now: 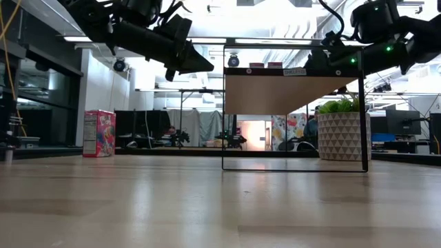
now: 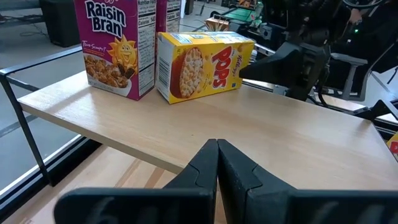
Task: Stack cereal on shelf
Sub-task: Put the top yellow cereal box on the shelf
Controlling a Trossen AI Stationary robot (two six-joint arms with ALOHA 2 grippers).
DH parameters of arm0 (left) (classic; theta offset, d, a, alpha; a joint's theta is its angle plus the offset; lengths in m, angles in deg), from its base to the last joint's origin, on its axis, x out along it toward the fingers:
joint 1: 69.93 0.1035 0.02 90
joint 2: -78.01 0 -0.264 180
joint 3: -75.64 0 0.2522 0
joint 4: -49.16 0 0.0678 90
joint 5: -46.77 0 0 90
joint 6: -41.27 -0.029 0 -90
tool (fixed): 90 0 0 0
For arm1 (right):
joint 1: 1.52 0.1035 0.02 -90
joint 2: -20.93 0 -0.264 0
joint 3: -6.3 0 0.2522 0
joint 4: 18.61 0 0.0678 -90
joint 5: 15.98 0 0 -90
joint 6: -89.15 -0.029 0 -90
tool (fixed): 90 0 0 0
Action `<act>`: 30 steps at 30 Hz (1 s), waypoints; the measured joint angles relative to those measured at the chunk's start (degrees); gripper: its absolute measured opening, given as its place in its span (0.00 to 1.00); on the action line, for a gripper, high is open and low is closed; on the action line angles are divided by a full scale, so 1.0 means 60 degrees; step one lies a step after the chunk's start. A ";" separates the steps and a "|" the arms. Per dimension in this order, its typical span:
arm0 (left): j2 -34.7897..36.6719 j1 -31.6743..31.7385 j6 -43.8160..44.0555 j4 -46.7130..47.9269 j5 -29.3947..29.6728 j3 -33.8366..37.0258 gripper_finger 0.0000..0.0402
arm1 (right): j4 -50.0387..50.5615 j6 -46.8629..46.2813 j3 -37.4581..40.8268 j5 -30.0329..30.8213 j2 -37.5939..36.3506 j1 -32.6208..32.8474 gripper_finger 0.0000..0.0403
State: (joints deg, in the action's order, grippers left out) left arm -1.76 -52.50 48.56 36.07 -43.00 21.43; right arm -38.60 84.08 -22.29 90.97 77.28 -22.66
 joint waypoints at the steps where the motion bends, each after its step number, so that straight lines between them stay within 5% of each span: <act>1: 0.0000 -0.0002 0.0003 -0.0003 0.0000 0.0000 0.00 | 0.0005 -0.0041 0.0000 -0.0006 0.0000 0.0000 0.94; 11: 0.0000 -0.0001 0.0004 -0.0011 0.0000 0.0000 0.00 | -0.0158 0.0002 0.0000 -0.0113 0.0000 0.0000 0.63; 30: 0.0000 0.0000 0.0004 -0.0015 0.0000 0.0000 0.00 | -0.0204 -0.0185 -0.0018 -0.0205 -0.0033 0.0109 0.36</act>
State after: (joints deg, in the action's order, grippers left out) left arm -1.76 -52.50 48.58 35.98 -43.00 21.43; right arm -39.83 82.97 -22.40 89.74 77.09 -22.01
